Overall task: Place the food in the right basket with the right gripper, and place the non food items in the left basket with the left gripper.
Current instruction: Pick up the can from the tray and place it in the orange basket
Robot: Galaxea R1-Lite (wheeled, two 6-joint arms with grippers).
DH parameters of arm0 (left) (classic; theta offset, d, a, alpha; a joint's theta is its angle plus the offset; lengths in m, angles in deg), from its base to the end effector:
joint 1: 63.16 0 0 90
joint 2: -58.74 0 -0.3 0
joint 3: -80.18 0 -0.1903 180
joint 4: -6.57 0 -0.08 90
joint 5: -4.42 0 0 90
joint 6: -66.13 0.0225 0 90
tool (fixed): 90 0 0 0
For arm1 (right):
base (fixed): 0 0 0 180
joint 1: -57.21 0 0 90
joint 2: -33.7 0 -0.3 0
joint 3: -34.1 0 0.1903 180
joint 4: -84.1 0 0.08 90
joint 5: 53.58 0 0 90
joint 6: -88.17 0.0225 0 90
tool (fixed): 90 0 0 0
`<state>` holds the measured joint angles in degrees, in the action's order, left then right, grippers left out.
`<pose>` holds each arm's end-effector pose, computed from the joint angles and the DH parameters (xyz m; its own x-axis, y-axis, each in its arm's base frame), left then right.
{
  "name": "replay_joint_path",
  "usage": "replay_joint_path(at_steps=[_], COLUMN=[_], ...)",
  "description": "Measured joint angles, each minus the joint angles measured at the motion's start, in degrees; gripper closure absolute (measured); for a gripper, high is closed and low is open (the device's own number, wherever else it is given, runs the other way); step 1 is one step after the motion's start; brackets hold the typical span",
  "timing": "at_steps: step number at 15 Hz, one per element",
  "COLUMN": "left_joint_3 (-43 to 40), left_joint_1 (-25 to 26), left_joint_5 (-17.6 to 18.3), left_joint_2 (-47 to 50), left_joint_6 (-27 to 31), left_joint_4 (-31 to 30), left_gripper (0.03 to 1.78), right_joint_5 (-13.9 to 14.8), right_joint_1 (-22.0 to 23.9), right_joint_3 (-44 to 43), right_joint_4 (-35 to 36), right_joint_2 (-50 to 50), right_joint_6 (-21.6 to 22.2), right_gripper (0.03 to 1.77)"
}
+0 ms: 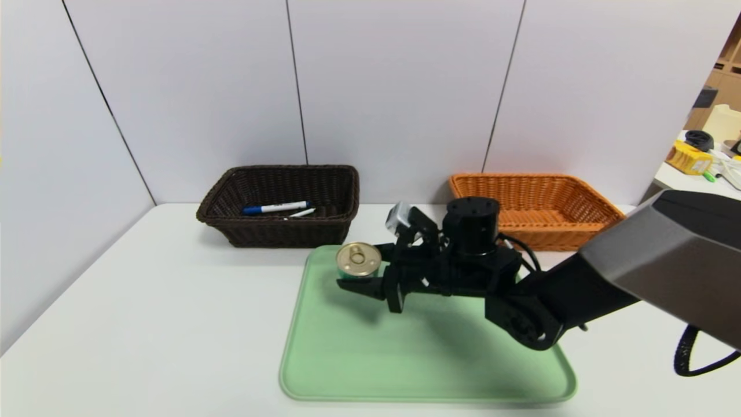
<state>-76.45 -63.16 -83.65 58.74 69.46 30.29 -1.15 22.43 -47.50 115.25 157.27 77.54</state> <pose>-0.0228 -0.0008 0.0749 0.9994 -0.0337 -0.0061 0.0340 0.9977 0.0579 0.3236 0.2414 0.1043 0.2916 0.9449 -0.1488 -0.9563 0.2843 -0.0687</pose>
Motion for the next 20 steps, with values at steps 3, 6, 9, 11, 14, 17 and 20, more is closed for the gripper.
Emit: replay_joint_path(at_steps=[3,6,9,11,14,17,20], left_joint_3=[0.0,0.0,0.0,0.0,0.0,0.0,0.0], left_joint_1=[0.0,0.0,0.0,0.0,-0.02,0.0,0.0], left_joint_5=[-0.02,-0.02,-0.02,0.0,0.0,0.0,-0.02], left_joint_2=[0.0,0.0,0.0,0.0,0.0,0.0,0.0], left_joint_6=[-0.02,0.0,-0.02,0.0,0.0,-0.05,0.0], left_joint_4=[0.0,-0.02,-0.02,0.0,0.0,-0.02,0.0], left_gripper=[0.12,0.12,0.12,0.12,0.12,0.12,0.12], right_joint_5=[0.0,0.01,0.0,0.0,0.09,0.11,0.17], right_joint_1=[5.44,12.92,20.22,24.78,30.88,35.44,38.74], right_joint_3=[0.2,0.11,-0.48,-1.79,-5.79,-9.42,-11.64], right_joint_4=[-4.11,-9.42,-11.76,-13.79,-16.13,-18.05,-18.33], right_joint_2=[-5.21,-9.86,-12.74,-13.51,-12.74,-10.08,-6.72], right_joint_6=[0.0,0.07,0.35,1.4,2.36,2.28,2.15], right_gripper=[0.8,0.8,0.8,0.81,0.81,0.81,0.81])
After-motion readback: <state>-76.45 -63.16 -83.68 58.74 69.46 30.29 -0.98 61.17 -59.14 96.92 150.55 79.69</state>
